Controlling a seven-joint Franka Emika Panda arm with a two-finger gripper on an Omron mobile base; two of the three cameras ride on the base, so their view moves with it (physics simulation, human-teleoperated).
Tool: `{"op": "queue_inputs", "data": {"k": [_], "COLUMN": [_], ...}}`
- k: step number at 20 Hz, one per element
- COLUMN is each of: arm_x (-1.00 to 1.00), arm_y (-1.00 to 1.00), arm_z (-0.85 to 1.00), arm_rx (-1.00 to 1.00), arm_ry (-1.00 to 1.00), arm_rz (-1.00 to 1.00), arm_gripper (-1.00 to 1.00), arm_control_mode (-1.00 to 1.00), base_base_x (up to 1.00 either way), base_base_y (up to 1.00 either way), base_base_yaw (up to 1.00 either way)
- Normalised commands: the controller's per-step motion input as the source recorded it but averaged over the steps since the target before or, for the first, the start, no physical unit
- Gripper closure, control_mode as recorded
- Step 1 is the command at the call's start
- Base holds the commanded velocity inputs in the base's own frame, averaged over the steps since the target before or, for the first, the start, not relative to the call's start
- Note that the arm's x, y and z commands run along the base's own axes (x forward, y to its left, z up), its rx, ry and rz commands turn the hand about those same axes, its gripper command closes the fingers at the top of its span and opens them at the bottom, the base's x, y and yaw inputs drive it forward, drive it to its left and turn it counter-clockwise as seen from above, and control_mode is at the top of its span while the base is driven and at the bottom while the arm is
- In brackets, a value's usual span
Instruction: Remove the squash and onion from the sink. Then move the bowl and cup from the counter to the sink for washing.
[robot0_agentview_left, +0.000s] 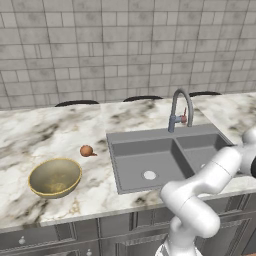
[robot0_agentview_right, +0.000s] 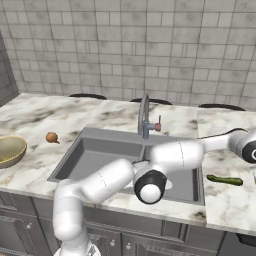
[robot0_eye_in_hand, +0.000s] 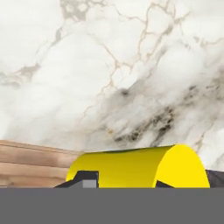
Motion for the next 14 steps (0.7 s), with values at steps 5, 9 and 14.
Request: {"op": "queue_inputs", "data": {"k": [5,9,14], "arm_x": [-0.03,-0.04,0.0], "arm_y": [0.35,0.38,0.4], "arm_z": [0.33,0.21,0.19], "arm_rx": [0.12,0.11,0.1], "arm_ry": [-0.17,-0.15,-0.16], "arm_rz": [0.0,0.0,0.0], "arm_gripper": [1.0,1.0,1.0], "arm_control_mode": [-1.0,-1.0,-1.0], "base_base_x": [0.0,0.0,0.0], "base_base_y": [0.0,0.0,0.0], "base_base_yaw": [0.0,0.0,0.0]}}
